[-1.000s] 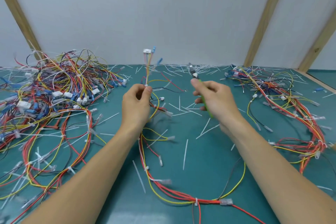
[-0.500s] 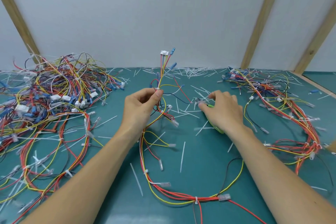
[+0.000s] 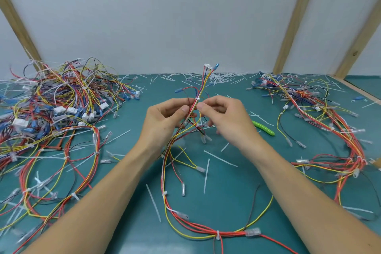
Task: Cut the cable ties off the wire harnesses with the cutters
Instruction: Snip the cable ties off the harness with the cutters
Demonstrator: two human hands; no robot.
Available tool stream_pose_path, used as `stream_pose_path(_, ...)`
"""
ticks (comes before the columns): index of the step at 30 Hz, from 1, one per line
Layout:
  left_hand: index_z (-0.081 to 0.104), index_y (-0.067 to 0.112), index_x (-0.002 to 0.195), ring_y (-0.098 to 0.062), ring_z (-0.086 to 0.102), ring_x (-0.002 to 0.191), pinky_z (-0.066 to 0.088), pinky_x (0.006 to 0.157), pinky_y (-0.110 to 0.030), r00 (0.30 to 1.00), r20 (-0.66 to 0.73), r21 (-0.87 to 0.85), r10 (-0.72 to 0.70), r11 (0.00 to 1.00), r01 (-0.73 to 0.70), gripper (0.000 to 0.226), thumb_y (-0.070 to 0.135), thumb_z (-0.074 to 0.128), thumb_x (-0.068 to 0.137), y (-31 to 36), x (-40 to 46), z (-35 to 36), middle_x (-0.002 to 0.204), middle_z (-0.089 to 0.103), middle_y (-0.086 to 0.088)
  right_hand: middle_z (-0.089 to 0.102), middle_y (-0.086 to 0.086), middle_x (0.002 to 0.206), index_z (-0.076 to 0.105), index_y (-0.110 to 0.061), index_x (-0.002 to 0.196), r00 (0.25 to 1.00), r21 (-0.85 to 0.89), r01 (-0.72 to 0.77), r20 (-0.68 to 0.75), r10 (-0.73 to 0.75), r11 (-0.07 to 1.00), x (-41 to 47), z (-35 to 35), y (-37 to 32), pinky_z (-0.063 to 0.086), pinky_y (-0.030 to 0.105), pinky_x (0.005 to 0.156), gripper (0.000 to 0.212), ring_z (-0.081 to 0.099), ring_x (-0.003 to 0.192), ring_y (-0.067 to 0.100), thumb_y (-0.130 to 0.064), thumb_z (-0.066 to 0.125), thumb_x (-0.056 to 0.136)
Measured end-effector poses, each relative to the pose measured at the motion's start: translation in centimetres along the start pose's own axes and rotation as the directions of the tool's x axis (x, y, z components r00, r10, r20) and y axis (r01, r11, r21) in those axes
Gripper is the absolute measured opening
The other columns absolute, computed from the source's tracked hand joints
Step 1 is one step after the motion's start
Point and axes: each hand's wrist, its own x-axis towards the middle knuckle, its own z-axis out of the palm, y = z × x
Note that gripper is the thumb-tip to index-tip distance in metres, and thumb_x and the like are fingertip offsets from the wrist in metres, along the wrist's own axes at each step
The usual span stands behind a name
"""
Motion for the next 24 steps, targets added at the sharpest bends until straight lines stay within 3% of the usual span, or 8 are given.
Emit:
stream_pose_path(5, 0.072, 0.014, 0.11, -0.009, 0.074, 0.086, 0.053, 0.064, -0.017, 0.997, 0.073, -0.007, 0.002, 1.0, -0.001, 0.019, 0.006, 0.067, 0.093, -0.2, -0.1, 0.2, 0.094, 0.079, -0.001, 0.073, -0.011, 0.069, 0.077, -0.02, 0.089, 0.998, 0.045, -0.059, -0.007, 0.059, 0.997, 0.0, -0.3, 0.1, 0.041, 0.012, 0.053, 0.011, 0.059, 0.057, -0.004, -0.031, 0.08, 0.088)
stream_pose_path(11, 0.075, 0.019, 0.09, -0.003, 0.058, 0.068, 0.046, 0.067, -0.014, 0.985, -0.116, 0.168, 0.129, 0.98, -0.108, 0.011, 0.014, 0.081, 0.082, -0.4, 0.3, 0.4, 0.069, 0.069, 0.013, 0.068, -0.015, 0.067, 0.079, -0.023, 0.087, 0.992, 0.162, -0.128, 0.032, 0.125, 0.978, 0.1, -0.7, -0.1, 0.04, 0.013, 0.049, 0.002, 0.053, 0.056, 0.0, -0.025, 0.079, 0.087)
stream_pose_path(13, 0.073, 0.017, 0.086, -0.002, 0.053, 0.059, 0.043, 0.06, -0.012, 0.981, -0.159, 0.157, 0.115, 0.983, -0.089, 0.005, 0.016, 0.077, 0.087, -0.4, 0.3, 0.3, 0.061, 0.062, 0.013, 0.069, -0.013, 0.07, 0.079, -0.023, 0.085, 0.99, 0.222, -0.139, 0.024, 0.137, 0.965, 0.2, -0.8, -0.3, 0.04, 0.015, 0.047, 0.003, 0.051, 0.056, 0.003, -0.022, 0.078, 0.089)
stream_pose_path(18, 0.072, 0.012, 0.073, 0.0, 0.046, 0.045, 0.035, 0.048, -0.007, 0.999, 0.022, 0.209, 0.033, 0.977, -0.037, 0.022, 0.018, 0.068, 0.095, 0.1, -0.3, 1.0, 0.051, 0.059, 0.011, 0.067, -0.012, 0.077, 0.076, -0.024, 0.093, 0.995, 0.329, -0.099, 0.049, 0.088, 0.939, 0.5, -1.2, -0.5, 0.04, 0.018, 0.053, 0.014, 0.052, 0.06, 0.001, -0.015, 0.066, 0.098)
stream_pose_path(24, 0.078, 0.012, 0.091, -0.001, 0.051, 0.054, 0.038, 0.053, -0.009, 0.995, 0.092, 0.208, 0.023, 0.977, -0.041, 0.007, 0.015, 0.071, 0.092, 0.1, -0.2, 0.9, 0.061, 0.066, 0.013, 0.064, -0.014, 0.081, 0.073, -0.026, 0.098, 0.997, 0.344, -0.057, 0.067, 0.036, 0.937, 0.6, -1.3, -0.6, 0.041, 0.027, 0.07, 0.019, 0.052, 0.069, 0.005, -0.014, 0.059, 0.103)
